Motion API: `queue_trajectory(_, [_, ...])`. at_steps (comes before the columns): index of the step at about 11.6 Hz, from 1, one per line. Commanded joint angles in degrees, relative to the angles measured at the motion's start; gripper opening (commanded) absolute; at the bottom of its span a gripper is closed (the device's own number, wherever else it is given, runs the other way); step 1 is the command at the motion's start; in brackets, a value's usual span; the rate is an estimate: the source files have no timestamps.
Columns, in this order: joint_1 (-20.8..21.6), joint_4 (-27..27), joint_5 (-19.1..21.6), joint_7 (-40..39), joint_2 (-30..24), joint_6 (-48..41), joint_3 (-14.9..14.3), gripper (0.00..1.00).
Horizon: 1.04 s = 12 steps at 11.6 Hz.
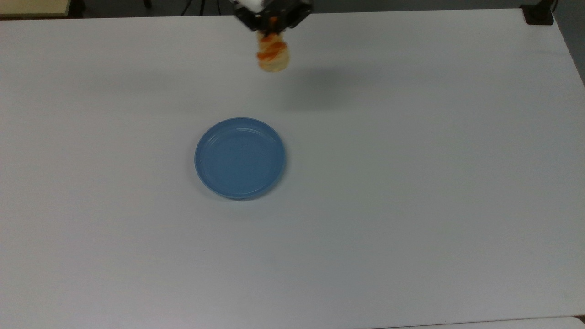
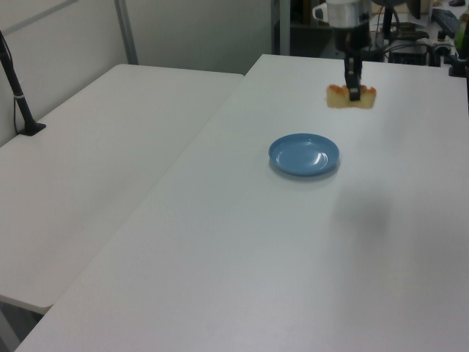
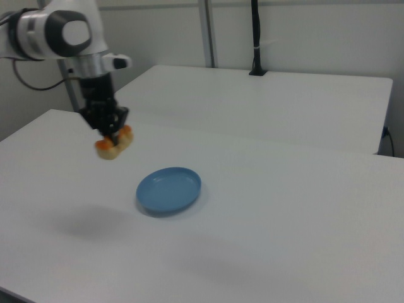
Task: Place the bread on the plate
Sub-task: 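Carry the bread roll over the blue plate and lower it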
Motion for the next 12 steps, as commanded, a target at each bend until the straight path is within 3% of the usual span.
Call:
queue_trajectory(1, [-4.69, 9.87, 0.20, -4.14, 10.46, 3.09, -2.14, 0.18])
queue_trajectory(4, [-6.89, 9.09, 0.20, -3.79, 17.85, 14.26, -2.14, 0.22])
queue_trajectory(7, [-5.94, 4.88, 0.20, -3.27, 20.76, 21.12, -2.32, 0.25])
queue_trajectory(9, [-4.71, 4.08, 0.20, -1.95, 23.39, 22.54, -2.32, 0.37])
queue_trajectory(10, [-4.53, 3.81, 0.20, -1.94, 23.84, 22.63, -2.23, 0.47])
queue_trajectory(12, [-4.61, 2.67, 0.37, -1.16, 23.85, 23.94, -2.23, 1.00])
